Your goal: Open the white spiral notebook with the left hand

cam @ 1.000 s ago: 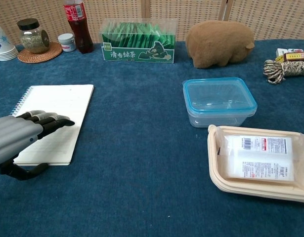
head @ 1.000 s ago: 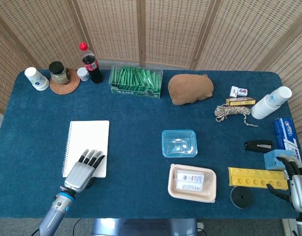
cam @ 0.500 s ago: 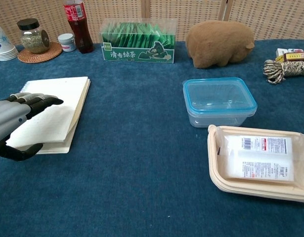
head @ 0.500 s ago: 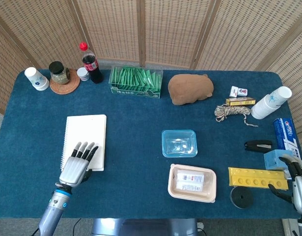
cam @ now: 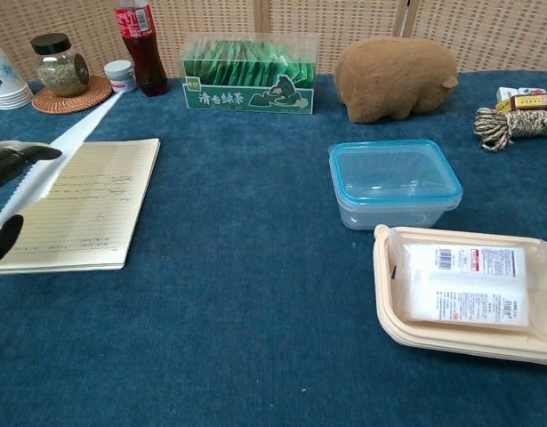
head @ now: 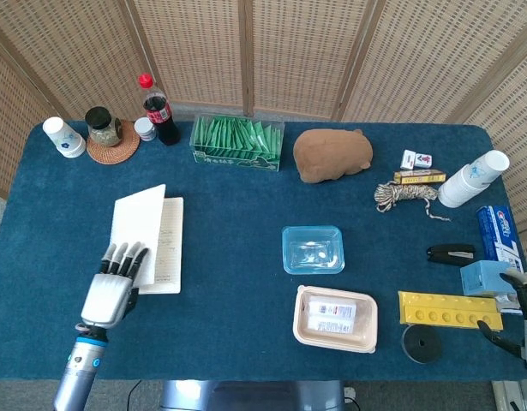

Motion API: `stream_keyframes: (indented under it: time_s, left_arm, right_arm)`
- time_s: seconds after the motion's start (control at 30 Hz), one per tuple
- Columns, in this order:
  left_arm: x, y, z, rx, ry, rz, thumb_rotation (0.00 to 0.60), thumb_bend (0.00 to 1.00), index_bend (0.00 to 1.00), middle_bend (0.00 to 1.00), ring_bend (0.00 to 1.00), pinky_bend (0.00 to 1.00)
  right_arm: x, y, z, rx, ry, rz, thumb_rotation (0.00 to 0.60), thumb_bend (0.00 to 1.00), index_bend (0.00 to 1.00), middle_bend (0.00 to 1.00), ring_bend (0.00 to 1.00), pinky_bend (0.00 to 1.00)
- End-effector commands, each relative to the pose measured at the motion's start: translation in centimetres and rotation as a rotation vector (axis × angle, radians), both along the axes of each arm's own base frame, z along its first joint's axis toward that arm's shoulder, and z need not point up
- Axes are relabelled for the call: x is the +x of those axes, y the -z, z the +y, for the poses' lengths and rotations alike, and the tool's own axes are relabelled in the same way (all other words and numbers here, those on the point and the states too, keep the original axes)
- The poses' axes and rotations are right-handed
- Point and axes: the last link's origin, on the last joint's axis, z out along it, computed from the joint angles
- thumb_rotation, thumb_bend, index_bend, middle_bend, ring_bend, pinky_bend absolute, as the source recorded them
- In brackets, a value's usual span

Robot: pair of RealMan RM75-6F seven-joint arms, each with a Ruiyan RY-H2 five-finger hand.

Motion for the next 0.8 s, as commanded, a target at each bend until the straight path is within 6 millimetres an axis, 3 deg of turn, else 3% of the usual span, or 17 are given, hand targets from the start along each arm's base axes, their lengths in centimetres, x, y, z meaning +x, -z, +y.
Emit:
stream_keyframes:
  time_s: [0.03,0.4,0.6,0.8]
  left_arm:
    - [-1.3,-2.4,-0.6,0.111,-0.053,-0.034,0.6,0.61,0.0,0.0,0.0,0.0]
    - [-7.3,-9.3,-4.8,0.356,-0.279,-0.057,0.6,0.6,0.0,0.0,0.0,0.0]
    - [-10.6,-10.6,-6.5,0.35,-0.402,-0.031,0.6,0.59,0.0,0.0,0.0,0.0]
    - [-10.8,-11.0,-6.9,0.317,-0.41,-0.04,0.6,0.58,0.0,0.0,0.0,0.0]
  right_arm:
    - [0.0,-0.1,0.0,-0.005,-0.007,-0.002,0.6,0.16,0.2,0.23,0.17,0.31]
    - [1.1,0.3,-1.2,0.013,-0.072,-0.007,0.6,0.16,0.2,0.23,0.17,0.3]
    - [2.0,0.9,-1.7,0.036,-0.101,-0.004,0.6,0.16,0.2,0.22,0.17,0.31]
    - [2.4,1.2,-1.6,0.043,-0.105,0.001,0.6,0.16,0.2,0.23,0.17,0.31]
